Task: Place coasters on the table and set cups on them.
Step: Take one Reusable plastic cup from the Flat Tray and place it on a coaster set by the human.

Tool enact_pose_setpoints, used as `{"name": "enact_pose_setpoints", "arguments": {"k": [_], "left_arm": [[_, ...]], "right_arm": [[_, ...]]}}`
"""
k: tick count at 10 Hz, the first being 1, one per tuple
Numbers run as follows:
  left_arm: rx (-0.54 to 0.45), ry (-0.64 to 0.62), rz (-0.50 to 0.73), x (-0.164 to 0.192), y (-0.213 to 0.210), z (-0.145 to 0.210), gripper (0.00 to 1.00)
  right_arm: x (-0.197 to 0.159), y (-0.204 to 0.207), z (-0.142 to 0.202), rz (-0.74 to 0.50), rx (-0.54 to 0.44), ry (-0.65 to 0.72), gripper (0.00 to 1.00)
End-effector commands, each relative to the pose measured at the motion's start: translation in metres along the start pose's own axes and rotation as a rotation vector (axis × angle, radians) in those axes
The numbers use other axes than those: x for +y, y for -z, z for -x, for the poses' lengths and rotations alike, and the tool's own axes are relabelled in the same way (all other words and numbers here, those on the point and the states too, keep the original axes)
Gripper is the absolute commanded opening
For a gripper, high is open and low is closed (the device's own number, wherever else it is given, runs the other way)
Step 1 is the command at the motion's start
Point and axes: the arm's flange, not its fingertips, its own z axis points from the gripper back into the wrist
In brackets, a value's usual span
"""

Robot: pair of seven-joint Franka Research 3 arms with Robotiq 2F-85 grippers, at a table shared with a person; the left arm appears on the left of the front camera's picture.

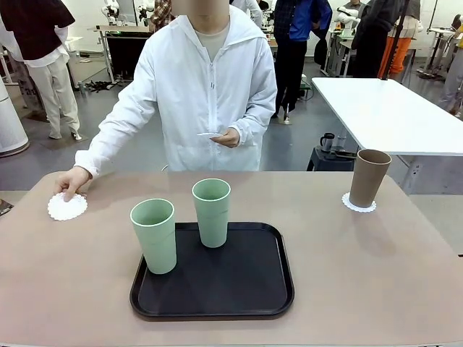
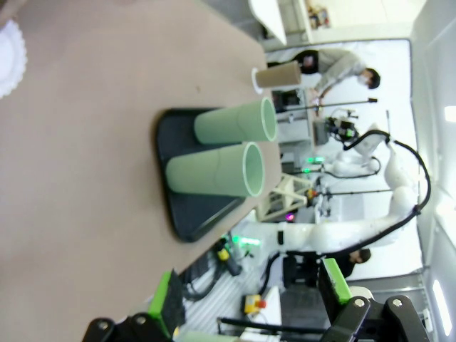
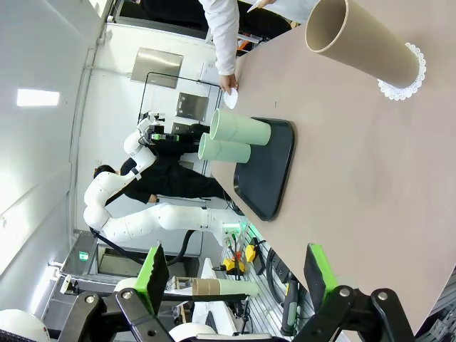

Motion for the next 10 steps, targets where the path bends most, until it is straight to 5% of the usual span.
{"name": "enact_pose_setpoints", "arguments": {"k": [1, 10], "left_arm": [[-0.007, 0.006, 0.012, -0.0015, 0.0, 0.0004, 1.0], [-0.007, 0.006, 0.012, -0.0015, 0.0, 0.0004, 1.0]], "right_arm": [[0.0001, -0.0001, 0.0004, 0.005, -0.004, 0.0, 1.0], [0.0001, -0.0001, 0.0004, 0.005, -0.004, 0.0, 1.0]]}}
